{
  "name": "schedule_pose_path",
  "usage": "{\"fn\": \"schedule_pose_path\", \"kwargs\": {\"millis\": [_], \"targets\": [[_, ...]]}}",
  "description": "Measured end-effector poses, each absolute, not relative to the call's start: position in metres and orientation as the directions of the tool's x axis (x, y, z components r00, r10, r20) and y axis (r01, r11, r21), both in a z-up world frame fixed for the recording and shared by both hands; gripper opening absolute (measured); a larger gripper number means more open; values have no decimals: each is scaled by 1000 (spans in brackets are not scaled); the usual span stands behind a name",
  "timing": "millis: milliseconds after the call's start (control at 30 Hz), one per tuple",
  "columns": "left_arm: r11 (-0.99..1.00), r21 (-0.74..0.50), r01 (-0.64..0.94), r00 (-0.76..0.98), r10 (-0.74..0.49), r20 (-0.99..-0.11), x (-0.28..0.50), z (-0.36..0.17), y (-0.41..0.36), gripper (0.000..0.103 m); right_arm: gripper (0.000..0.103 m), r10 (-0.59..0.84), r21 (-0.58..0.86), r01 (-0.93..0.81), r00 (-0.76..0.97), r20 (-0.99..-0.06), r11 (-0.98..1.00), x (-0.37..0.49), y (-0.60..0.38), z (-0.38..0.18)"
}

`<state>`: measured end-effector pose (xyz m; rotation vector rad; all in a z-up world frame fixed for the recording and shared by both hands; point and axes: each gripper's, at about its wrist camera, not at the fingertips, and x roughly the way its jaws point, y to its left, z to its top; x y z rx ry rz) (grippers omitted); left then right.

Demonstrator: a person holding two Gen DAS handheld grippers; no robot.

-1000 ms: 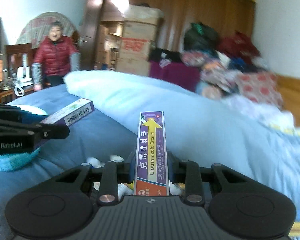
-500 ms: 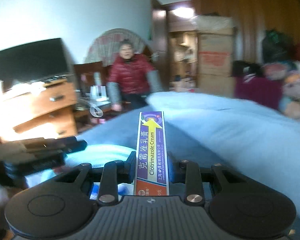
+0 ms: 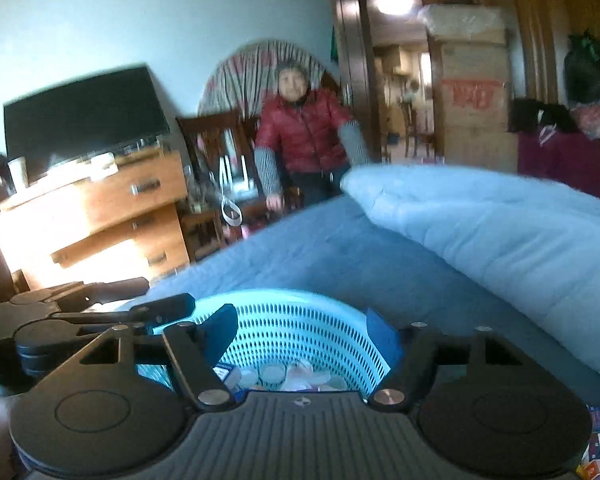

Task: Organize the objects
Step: 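Carry both tubes over the blue basket and release them, then return to the pile and grasp the white medicine box with the left tool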

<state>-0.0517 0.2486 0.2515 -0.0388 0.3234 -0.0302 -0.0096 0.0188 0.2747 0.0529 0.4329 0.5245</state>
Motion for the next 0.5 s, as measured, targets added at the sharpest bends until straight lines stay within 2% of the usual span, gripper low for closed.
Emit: {"fn": "schedule_pose_path", "kwargs": {"millis": [67,133,167,200,267,333,400,500], "targets": [[996,-54,72,956,-84,-281,-62,254,229,95,76,471,181,-435,823,-317,882,-38,-14,257],[985,-72,155,959,-168,-227,-79,254,202,103,89,410,198,-369,879,-243,908,-72,-58,230],[975,-80,209,954,-221,-204,-87,252,185,103,91,361,203,-318,904,-230,926,-90,-81,215],[963,-90,256,942,-269,-202,-93,249,170,103,93,311,205,-264,916,-254,943,-103,-103,199],[927,-93,362,905,-374,-201,-103,237,129,103,91,190,159,-142,918,-349,977,-122,-147,165],[893,-89,442,858,-449,-249,-102,216,91,103,83,65,160,12,882,-467,987,-125,-192,132],[875,-92,475,818,-478,-320,-93,189,58,103,77,24,302,178,827,-561,936,-120,-251,98],[862,-126,491,769,-497,-402,-75,154,28,103,76,5,410,317,786,-619,855,-101,-304,62]]}}
